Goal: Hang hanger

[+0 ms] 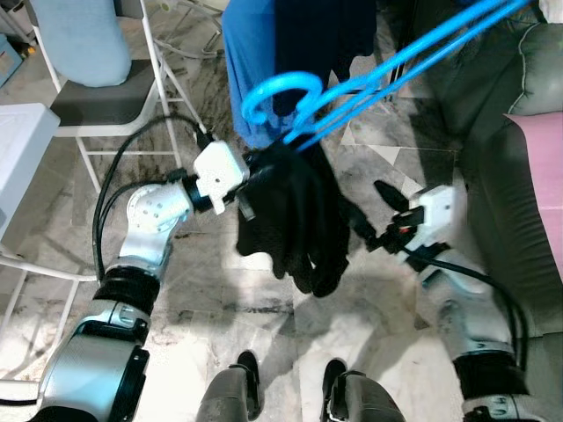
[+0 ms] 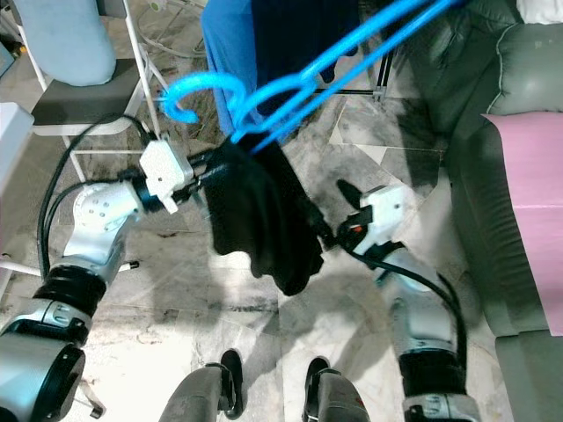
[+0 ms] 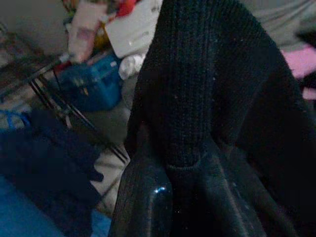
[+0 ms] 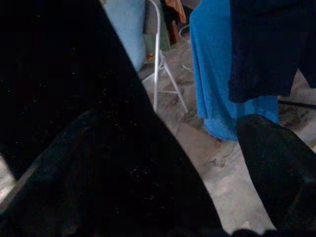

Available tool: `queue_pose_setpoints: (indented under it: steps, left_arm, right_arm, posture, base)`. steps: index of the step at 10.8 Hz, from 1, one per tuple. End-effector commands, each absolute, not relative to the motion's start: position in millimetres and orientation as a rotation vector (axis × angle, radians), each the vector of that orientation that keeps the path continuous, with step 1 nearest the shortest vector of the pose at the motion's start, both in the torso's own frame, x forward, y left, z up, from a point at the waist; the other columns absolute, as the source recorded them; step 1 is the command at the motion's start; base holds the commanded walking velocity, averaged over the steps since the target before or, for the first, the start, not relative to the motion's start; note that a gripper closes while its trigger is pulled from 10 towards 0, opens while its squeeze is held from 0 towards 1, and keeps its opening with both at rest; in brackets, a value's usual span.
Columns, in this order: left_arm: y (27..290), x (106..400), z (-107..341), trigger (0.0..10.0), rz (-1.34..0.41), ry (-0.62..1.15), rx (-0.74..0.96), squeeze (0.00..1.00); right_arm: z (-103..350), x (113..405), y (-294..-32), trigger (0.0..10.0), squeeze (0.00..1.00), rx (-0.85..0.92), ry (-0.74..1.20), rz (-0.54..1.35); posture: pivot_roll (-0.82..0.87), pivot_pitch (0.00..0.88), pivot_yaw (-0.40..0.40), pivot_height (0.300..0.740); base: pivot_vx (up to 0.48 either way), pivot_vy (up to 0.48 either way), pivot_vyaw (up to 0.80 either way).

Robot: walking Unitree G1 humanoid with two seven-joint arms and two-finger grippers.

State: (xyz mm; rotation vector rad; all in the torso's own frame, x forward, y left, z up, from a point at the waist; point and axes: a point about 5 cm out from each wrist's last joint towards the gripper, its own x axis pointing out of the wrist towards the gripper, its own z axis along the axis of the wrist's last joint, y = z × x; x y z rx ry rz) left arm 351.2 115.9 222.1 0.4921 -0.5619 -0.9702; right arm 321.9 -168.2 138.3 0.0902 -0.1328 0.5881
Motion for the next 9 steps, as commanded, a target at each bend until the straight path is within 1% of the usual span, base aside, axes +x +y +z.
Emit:
queue_pose_setpoints:
  steps: [1,4,5,7,9]
  left_arm:
    - [114.9,349.3,242.8,0.0,-0.963,-0.652,0.481,0.0]
    - [109.3,343.4,266.7,0.0,-0.982,-0.739,0.448,0.0]
    - [108.6,342.2,279.4,0.0,-0.969,-0.776,0.425,0.0]
    - [114.4,343.3,298.3,0.0,-0.921,-0.81,0.352,0.0]
    - [117.1,343.0,306.3,0.0,-0.904,-0.824,0.341,0.0]
  right_arm:
    - [131.5,322.1,-162.6,10.0,0.0,0.088,-0.112,0.599]
    - [109.8,327.0,-159.9,10.0,0.0,0.083,-0.021,0.538]
    - [89.2,328.0,-162.8,10.0,0.0,0.062,0.105,0.472]
    - [61.5,323.6,-172.9,10.0,0.0,0.087,0.244,0.372]
    - [51.5,321.7,-186.2,10.0,0.0,0.093,0.294,0.278]
  posture:
    - [0.0,0.265,0.111,0.74]
    - [0.0,0.262,0.108,0.74]
    - [0.01,0.258,0.105,0.74]
    - [0.01,0.257,0.104,0.74]
    - [0.02,0.257,0.102,0.74]
  base:
    - [0.0,0.0,0.0]
    - [0.0,0.0,0.0]
    - [0.0,0.0,0.0]
    - [0.0,0.0,0.0]
    - [0.0,0.0,0.0]
